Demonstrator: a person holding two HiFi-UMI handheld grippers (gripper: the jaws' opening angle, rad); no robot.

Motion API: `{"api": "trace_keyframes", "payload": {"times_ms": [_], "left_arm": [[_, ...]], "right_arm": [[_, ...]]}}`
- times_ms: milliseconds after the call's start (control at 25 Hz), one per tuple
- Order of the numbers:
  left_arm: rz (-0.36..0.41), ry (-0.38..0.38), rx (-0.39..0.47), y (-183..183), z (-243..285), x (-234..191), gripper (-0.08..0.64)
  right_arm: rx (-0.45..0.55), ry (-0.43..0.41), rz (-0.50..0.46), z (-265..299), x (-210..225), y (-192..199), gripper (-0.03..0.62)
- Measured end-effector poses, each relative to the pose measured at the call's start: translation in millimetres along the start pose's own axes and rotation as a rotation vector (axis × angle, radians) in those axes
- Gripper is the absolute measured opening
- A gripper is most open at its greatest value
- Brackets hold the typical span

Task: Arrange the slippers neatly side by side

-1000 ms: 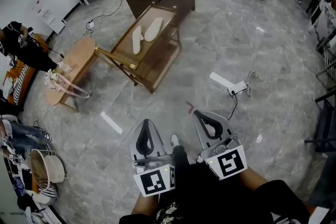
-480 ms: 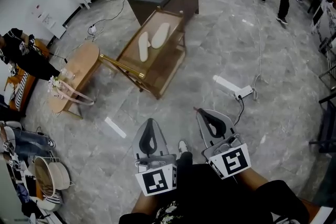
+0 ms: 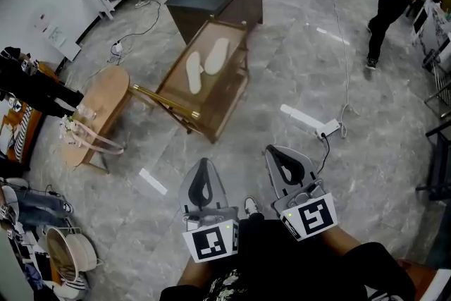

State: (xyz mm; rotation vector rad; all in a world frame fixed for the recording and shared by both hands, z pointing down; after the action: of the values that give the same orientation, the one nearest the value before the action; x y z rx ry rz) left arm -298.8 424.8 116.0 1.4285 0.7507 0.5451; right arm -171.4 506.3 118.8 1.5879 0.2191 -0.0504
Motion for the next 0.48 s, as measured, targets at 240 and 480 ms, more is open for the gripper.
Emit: {"api": "trace_keyframes", "payload": {"times_ms": [240, 480], "left_arm": [[-0.01, 0.033, 0.001, -2, 18, -22, -0.006], [-0.044, 0.06, 0.013, 0, 30, -38, -0.006]], "right_arm": [[0.0, 0.034, -0.002, 21, -6, 0, -0.006], [-0.01, 0.064, -0.04, 32, -16, 0, -0.006]]}}
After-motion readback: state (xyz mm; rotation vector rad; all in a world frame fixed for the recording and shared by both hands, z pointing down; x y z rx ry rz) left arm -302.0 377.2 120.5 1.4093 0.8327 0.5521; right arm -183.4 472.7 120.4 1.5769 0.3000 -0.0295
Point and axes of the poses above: the fingertips, and each gripper's own axes: z forward along the fingers, x to its right, y out of its underside, the point moved 3 cm from there along -z, backward along the fingers, and after that the axes turned 9 degrees about -z, right-handed, at the moved point
